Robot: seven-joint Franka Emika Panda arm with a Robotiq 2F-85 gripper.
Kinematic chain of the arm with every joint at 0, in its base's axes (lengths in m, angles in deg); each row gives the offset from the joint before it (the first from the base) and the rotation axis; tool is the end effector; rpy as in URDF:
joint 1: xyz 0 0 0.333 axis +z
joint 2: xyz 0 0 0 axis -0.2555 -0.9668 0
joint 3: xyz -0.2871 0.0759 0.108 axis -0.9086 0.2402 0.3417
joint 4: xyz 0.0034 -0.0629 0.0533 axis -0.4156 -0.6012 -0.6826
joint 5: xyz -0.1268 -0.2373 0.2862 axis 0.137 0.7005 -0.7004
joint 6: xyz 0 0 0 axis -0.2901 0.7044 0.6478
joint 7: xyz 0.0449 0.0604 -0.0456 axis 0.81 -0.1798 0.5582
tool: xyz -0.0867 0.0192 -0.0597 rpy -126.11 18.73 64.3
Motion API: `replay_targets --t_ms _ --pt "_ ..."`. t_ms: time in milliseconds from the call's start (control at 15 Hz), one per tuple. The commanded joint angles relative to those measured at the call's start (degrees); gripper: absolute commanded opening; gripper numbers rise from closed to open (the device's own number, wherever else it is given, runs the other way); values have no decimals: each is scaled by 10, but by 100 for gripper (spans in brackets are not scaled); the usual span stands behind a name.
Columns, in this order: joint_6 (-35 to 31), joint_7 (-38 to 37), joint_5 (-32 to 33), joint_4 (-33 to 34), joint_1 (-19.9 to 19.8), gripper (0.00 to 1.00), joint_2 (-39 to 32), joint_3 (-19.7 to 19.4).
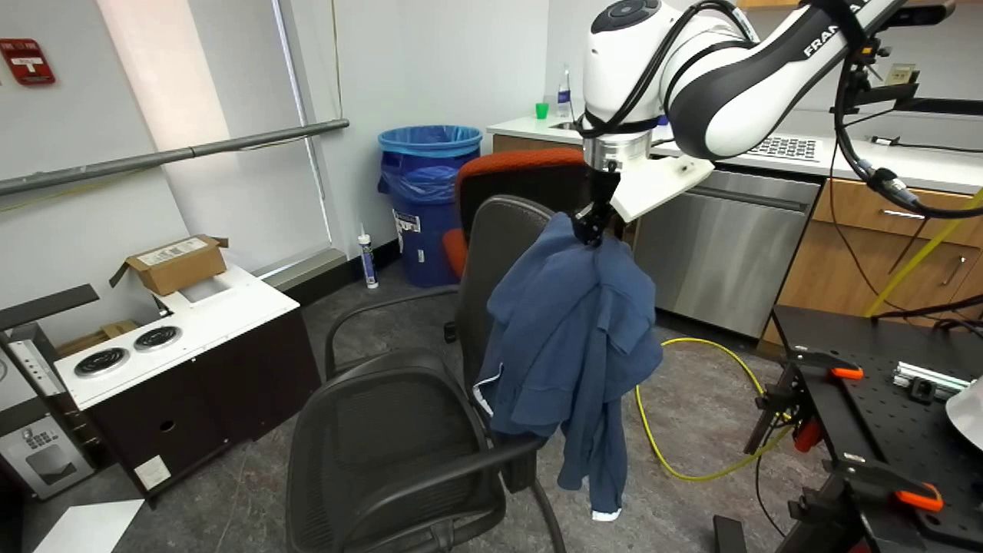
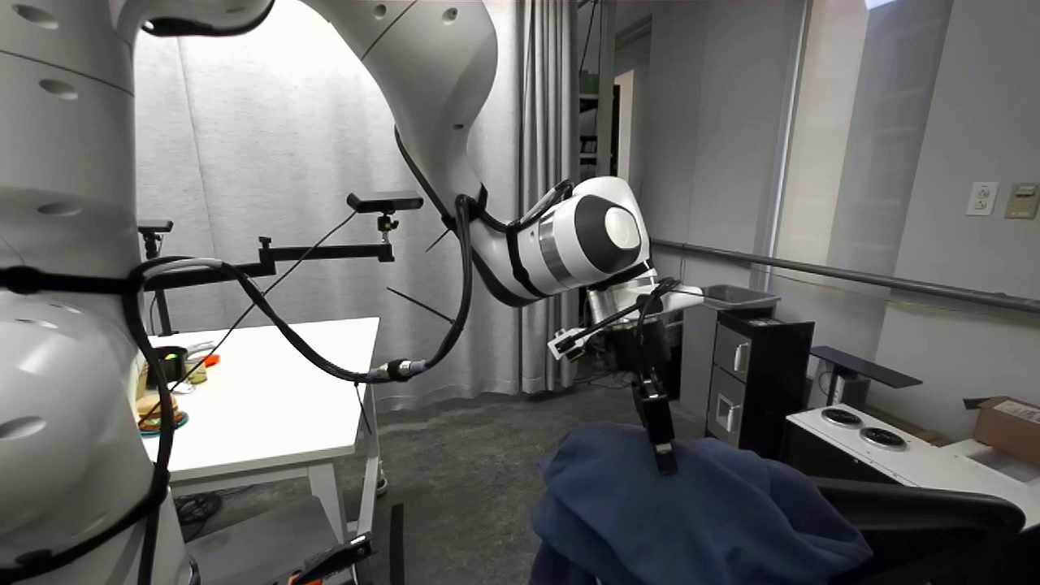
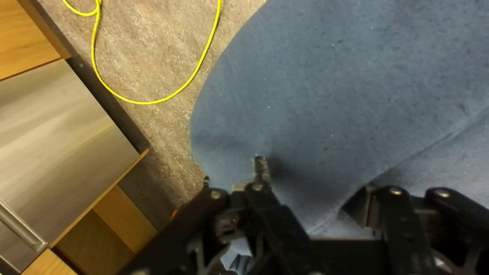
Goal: Stretch the hoodie on the backrest of the chair
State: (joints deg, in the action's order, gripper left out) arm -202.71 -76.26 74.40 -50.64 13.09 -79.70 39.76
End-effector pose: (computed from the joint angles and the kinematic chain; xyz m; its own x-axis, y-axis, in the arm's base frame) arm 0.5265 -0.0841 0.2858 0.7174 -0.6460 0.2607 -0.6964 -0.6564 0.2901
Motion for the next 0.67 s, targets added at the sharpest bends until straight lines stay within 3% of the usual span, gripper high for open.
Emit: replay_targets --t_ms 0,133,600 --pt "16 13 -2 1 5 14 2 -4" --pt "19 16 -4 3 6 1 2 -2" --pt "66 45 -19 61 34 1 -14 28"
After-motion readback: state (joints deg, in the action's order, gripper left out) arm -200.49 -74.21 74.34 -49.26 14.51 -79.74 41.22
